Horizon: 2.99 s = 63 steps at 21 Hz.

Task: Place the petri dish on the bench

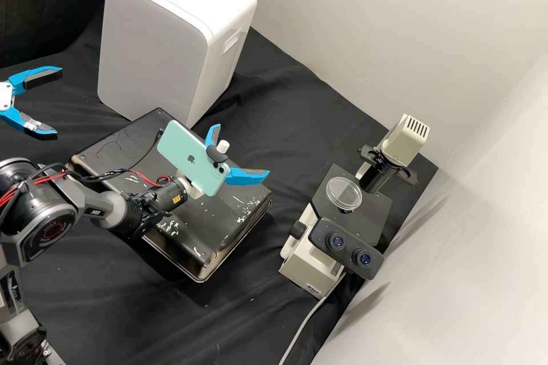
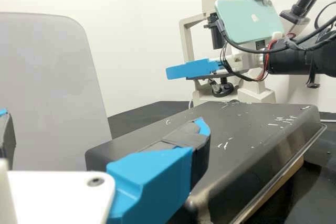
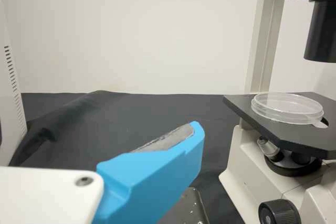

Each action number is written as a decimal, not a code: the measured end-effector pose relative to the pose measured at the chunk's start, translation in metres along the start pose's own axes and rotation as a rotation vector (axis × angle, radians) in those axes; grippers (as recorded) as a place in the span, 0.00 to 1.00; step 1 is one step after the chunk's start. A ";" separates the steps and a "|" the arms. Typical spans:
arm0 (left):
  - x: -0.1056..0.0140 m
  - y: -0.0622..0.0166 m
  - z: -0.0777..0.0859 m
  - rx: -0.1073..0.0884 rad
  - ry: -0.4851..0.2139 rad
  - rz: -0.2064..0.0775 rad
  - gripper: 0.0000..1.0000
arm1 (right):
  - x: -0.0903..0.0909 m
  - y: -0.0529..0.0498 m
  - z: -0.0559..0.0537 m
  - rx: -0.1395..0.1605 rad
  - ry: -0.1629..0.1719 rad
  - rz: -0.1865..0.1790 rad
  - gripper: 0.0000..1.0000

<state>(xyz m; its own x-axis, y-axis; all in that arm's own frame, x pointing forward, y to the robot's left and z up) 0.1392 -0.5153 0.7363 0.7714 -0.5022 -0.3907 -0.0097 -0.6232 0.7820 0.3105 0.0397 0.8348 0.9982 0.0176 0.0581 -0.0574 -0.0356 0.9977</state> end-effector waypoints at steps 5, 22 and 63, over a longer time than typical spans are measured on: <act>0.000 0.0000 0.000 0.000 -0.001 0.000 1.00 | 0.000 0.000 0.000 0.000 0.000 0.000 1.00; 0.000 -0.0001 0.001 0.002 -0.006 -0.001 1.00 | 0.024 0.029 0.020 -0.007 -0.046 0.101 1.00; 0.001 -0.0045 0.006 -0.005 -0.032 -0.025 1.00 | 0.063 0.067 0.072 -0.066 -0.261 0.158 1.00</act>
<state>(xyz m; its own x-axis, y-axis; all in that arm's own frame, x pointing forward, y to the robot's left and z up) 0.1364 -0.5168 0.7293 0.7503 -0.5056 -0.4259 0.0128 -0.6330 0.7740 0.3707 -0.0339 0.9033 0.9477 -0.2400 0.2102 -0.2046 0.0481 0.9777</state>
